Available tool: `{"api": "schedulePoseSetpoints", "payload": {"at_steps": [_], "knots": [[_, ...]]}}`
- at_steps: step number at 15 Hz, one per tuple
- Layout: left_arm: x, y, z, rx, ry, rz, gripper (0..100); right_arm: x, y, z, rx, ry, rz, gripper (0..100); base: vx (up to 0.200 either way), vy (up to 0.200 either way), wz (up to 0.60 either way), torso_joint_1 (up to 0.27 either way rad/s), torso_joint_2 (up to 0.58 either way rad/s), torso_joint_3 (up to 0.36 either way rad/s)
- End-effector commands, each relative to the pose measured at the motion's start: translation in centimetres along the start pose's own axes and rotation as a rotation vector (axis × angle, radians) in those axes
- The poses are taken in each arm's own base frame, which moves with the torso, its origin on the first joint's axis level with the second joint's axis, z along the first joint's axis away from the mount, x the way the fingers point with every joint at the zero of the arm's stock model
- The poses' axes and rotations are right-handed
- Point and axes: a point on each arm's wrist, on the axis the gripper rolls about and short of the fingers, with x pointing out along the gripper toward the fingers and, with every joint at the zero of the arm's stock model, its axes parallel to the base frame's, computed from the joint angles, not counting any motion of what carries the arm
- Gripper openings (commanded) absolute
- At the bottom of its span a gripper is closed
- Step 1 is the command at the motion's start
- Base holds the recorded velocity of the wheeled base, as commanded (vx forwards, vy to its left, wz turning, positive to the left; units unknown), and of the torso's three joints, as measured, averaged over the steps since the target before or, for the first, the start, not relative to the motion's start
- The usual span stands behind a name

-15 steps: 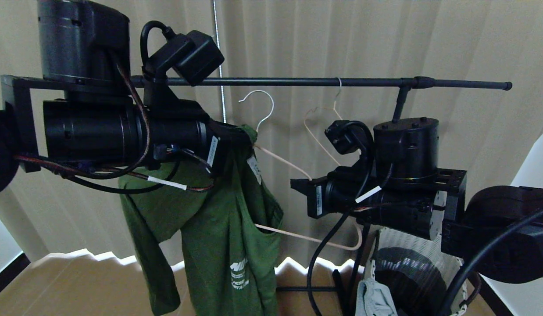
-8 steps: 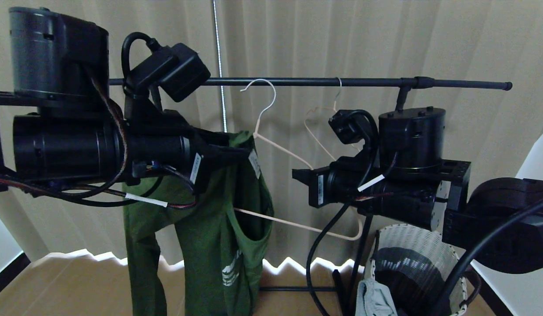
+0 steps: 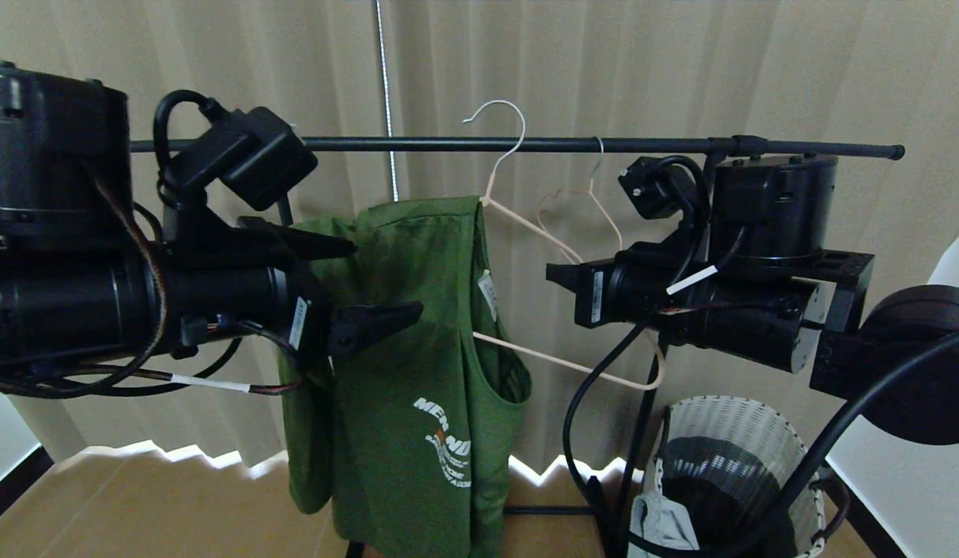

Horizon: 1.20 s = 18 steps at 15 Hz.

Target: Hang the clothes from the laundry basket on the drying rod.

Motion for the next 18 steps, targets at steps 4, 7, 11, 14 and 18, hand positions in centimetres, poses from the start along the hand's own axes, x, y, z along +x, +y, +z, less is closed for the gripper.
{"api": "schedulePoseSetpoints", "payload": {"at_steps": [4,7,11,14,18], "knots": [[-2.9,2.2,1.7,0.099,-0.094,0.126,100,-2.8,-0.9,0.3,-0.106,-0.024,-0.023,0,0.000,0.000,0.00,0.000,0.00,0.000],[-2.1,2.9,2.4,0.204,-0.094,0.138,100,-3.6,-0.9,0.2,-0.125,-0.026,-0.018,0,0.000,0.000,0.00,0.000,0.00,0.000],[1.9,3.3,0.9,0.358,-0.017,0.057,100,-3.7,-0.7,-0.1,-0.132,-0.018,-0.007,0,0.000,0.000,0.00,0.000,0.00,0.000],[3.8,3.1,1.1,0.379,-0.014,0.031,100,-3.9,0.3,-0.1,-0.152,-0.021,0.025,0,0.000,0.000,0.00,0.000,0.00,0.000],[4.4,3.6,1.5,0.380,-0.020,0.045,100,-4.2,1.4,-0.2,-0.161,-0.023,0.063,0,0.000,0.000,0.00,0.000,0.00,0.000]]}}
